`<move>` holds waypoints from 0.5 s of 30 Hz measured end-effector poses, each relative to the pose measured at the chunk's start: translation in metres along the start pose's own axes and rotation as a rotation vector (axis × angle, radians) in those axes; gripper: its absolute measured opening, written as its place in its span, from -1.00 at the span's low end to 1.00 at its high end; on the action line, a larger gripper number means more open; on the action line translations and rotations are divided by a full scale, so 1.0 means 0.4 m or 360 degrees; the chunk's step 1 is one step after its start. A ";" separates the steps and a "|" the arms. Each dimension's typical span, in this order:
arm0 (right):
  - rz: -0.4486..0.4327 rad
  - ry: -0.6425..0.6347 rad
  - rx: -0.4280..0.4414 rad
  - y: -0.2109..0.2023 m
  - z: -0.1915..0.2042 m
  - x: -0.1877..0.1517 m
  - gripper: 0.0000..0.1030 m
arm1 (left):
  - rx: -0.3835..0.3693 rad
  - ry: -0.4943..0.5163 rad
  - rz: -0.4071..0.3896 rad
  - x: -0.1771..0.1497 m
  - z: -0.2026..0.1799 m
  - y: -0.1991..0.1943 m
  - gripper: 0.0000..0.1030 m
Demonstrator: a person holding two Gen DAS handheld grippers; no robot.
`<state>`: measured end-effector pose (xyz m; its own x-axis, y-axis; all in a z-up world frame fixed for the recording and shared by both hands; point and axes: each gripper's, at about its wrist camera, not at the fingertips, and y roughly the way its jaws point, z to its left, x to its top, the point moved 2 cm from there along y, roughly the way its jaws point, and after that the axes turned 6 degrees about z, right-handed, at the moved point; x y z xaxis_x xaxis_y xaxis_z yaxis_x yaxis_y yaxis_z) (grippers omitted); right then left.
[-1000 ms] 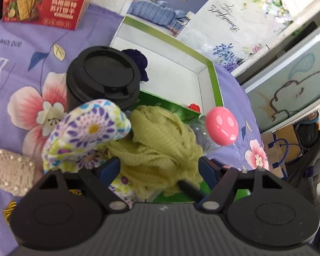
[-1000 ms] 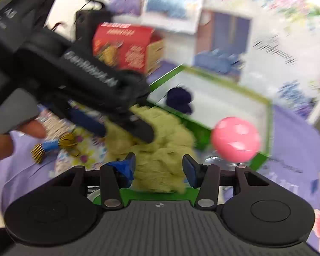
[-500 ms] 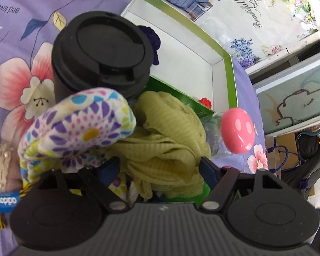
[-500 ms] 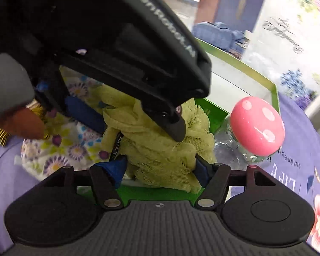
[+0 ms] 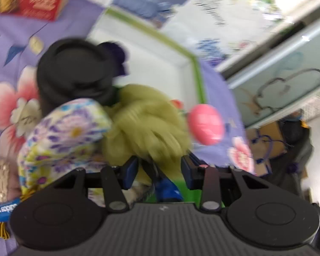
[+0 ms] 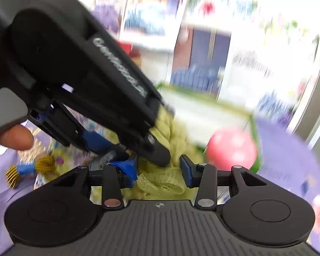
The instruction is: Organize soft objects
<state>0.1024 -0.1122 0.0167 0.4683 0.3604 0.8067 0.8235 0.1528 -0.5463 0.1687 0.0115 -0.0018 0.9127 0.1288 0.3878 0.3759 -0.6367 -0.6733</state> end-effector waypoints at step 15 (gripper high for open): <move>0.0214 0.0088 0.0128 -0.124 -0.155 -0.031 -0.30 | 0.0245 0.0141 -0.0092 -0.072 0.027 -0.106 0.29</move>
<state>0.0756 -0.1813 0.0476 0.5913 0.3319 0.7350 0.7249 0.1805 -0.6648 0.1282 0.0430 0.0089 0.8738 0.0899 0.4779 0.4536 -0.5051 -0.7343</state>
